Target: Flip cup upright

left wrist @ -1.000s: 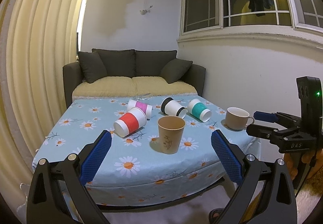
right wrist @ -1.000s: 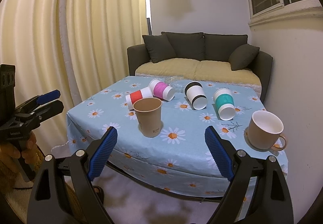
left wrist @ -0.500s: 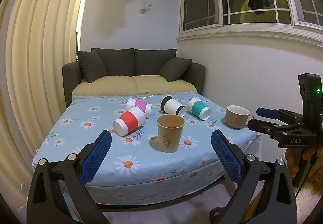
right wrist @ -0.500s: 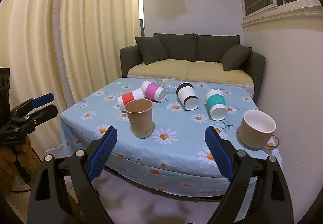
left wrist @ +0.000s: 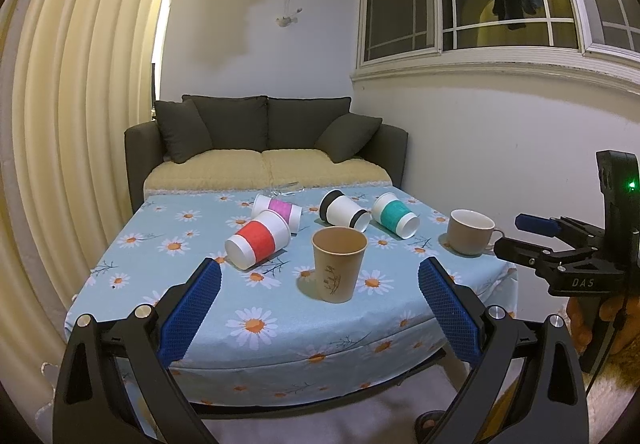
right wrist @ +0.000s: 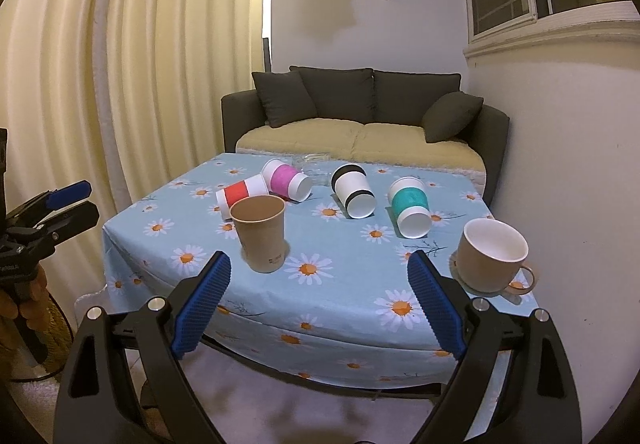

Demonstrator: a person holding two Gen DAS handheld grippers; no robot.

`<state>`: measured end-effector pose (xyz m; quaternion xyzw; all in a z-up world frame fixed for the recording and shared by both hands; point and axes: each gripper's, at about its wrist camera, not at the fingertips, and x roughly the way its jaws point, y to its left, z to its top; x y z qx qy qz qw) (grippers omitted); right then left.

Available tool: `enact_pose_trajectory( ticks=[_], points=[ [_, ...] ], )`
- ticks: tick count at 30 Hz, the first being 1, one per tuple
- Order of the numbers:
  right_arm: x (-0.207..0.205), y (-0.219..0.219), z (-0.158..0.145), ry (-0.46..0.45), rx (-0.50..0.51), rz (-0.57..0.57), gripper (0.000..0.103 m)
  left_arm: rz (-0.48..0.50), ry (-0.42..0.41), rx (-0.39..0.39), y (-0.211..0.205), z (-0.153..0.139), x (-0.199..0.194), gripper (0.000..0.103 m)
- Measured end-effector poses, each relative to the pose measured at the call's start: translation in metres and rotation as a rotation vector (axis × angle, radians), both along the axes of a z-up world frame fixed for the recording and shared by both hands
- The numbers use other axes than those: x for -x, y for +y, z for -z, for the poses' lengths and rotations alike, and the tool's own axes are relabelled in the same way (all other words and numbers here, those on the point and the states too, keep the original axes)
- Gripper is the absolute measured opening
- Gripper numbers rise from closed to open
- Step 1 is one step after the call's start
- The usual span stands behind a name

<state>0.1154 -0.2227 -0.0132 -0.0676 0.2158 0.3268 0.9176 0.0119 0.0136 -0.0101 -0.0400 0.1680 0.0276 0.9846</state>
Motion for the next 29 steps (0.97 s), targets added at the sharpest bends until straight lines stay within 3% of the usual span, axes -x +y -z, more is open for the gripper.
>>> enact_pose_trajectory(
  ticks=[7, 29],
  points=[
    [0.0041, -0.0017, -0.0014, -0.031, 0.000, 0.040, 0.097, -0.008, 0.002, -0.001, -0.0012, 0.0000, -0.0010, 0.097],
    [0.0066, -0.0063, -0.0024, -0.034, -0.007, 0.053, 0.098, -0.023, 0.004, -0.009, -0.0055, -0.0003, 0.0061, 0.097]
  ],
)
